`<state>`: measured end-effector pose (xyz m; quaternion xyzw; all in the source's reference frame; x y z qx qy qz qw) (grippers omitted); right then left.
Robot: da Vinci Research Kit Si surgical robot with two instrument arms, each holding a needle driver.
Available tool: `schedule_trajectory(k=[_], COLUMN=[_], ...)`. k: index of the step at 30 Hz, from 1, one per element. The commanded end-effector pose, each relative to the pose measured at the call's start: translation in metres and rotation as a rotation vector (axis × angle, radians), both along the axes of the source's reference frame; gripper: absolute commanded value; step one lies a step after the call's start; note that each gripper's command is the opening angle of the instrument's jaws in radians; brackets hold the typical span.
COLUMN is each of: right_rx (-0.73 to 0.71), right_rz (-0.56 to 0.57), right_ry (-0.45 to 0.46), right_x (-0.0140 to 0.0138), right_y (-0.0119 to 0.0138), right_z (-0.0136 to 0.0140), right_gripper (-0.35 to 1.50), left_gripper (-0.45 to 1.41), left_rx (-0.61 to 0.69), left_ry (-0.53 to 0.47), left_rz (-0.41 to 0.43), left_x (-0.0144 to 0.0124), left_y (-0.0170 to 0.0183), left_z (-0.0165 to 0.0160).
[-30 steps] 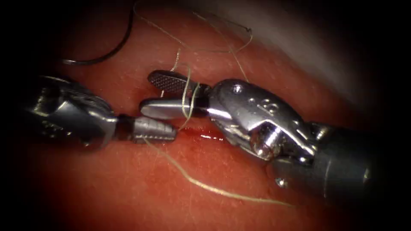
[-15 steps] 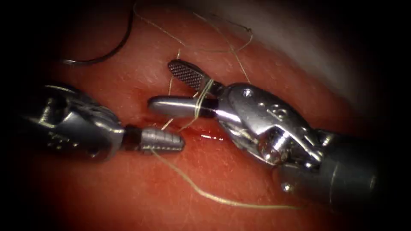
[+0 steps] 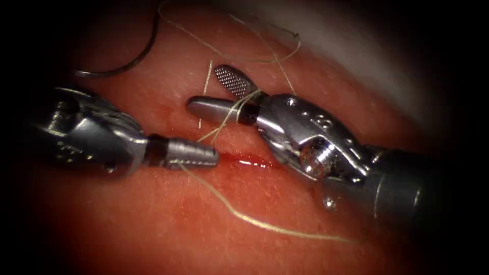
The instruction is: Wound Closure
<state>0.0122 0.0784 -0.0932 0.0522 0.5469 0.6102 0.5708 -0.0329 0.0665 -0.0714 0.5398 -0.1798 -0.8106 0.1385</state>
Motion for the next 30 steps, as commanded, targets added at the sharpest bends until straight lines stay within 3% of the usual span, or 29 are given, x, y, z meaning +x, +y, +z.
schedule_trajectory(k=[1, 12, 13, 14, 16, 18, 26, 29, 30], right_rx=[0.001, 0.027, 0.031, 0.031, 0.036, 0.029, 0.011, -0.018, -0.057], right_rz=[-0.009, 0.000, -0.003, -0.003, -0.015, -0.044, -0.079, -0.106, -0.127], right_ry=[0.002, 0.036, 0.043, 0.043, 0.054, 0.081, 0.080, 0.062, 0.030], right_x=[0.0007, 0.0023, 0.0023, 0.0023, 0.0023, 0.0023, 0.0022, 0.0022, 0.0024], right_y=[0.0002, 0.0012, 0.0012, 0.0012, 0.0011, 0.0010, 0.0002, -0.0007, -0.0020], right_z=[0.0004, 0.0017, 0.0017, 0.0017, 0.0017, 0.0016, -0.0002, -0.0014, -0.0030], right_gripper=[1.08, 1.03, 0.83, 0.83, 0.32, -0.35, -0.35, -0.35, -0.35], left_gripper=[-0.35, -0.35, -0.35, -0.35, -0.35, -0.35, -0.35, -0.35, -0.35], left_rx=[0.000, 0.007, 0.007, 0.007, 0.007, 0.006, 0.049, 0.099, 0.161], left_ry=[0.001, 0.005, 0.005, 0.005, 0.005, 0.008, 0.010, 0.008, 0.007], left_rz=[0.001, 0.001, 0.001, 0.001, 0.002, -0.002, -0.021, -0.053, -0.094], left_x=[-0.0004, -0.0004, -0.0003, -0.0003, -0.0003, -0.0001, 0.0016, 0.0032, 0.0050], left_y=[-0.0003, -0.0002, -0.0002, -0.0002, -0.0002, -0.0002, 0.0008, 0.0021, 0.0036], left_z=[0.0006, 0.0006, 0.0007, 0.0007, 0.0007, 0.0007, 0.0003, -0.0006, -0.0014])
